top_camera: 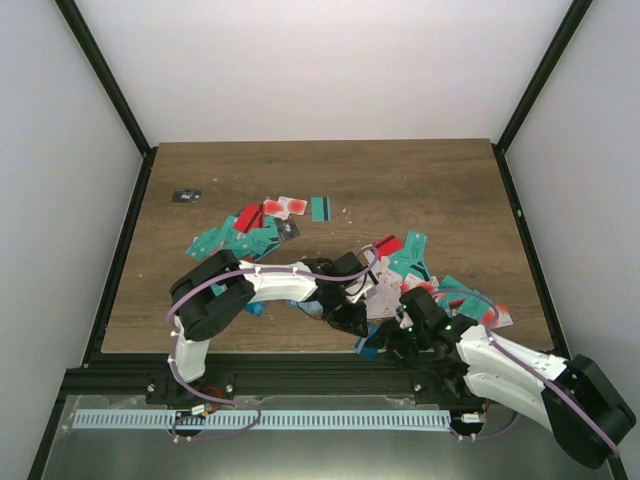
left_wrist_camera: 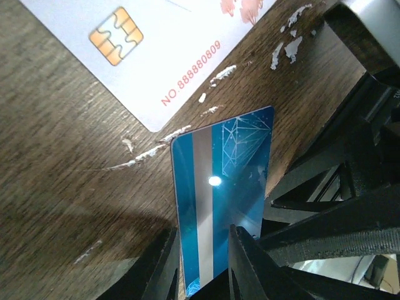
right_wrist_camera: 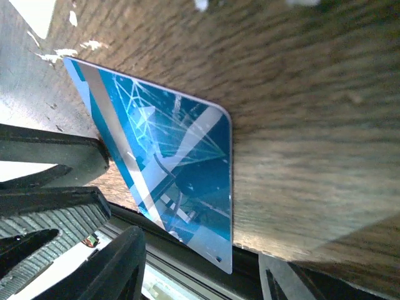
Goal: Put the credit cards into the card holder
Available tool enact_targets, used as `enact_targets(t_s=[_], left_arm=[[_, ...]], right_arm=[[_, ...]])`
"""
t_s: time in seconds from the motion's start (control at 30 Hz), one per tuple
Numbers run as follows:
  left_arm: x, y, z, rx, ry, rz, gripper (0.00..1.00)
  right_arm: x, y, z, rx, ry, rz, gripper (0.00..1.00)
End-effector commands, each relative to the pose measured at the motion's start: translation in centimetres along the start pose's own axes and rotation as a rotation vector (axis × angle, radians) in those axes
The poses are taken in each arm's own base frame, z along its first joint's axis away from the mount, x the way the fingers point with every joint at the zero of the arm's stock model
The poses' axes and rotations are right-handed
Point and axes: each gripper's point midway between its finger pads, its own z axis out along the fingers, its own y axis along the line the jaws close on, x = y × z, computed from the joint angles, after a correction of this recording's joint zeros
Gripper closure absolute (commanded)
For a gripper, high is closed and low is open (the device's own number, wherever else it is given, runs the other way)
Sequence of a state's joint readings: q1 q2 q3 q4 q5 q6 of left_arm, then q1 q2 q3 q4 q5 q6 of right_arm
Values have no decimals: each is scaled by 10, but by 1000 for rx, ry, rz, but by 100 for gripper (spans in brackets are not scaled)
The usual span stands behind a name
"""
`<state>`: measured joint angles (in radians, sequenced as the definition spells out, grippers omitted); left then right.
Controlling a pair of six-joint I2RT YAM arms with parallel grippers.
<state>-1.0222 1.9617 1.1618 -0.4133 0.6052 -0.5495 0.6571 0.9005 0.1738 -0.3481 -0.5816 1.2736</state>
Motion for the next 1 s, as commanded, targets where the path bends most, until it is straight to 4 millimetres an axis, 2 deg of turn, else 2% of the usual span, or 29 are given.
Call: enact_targets(t_s=[0.0,0.33,0.6,0.67,0.73,0.83,0.97], left_arm=[[13,7,14,-5,56,-21,76],[27,-1,21,68,72,-47,78],[28,-5,14,83,44,-53,78],[22,-12,5,83,11,-41,78],[12,-25,-14,84,-43,-15,76],[-2,-35,-47,64,-124,-2,73],[-14,-29,-90,31,-211,-37,72]], right_arm=[[-14,-1,7,-40,-70,19,51],[-19,-11,12,-51,-99,23,65],[-18,-10,9,-73,-104,12,94],[-16,-5,8,-88,-99,-6,98],[-15,0,4,-96,-99,-33,99],[-16,17,-6,-114,-127,-95,99],[-19,42,-20,-147,-172,-186,99]])
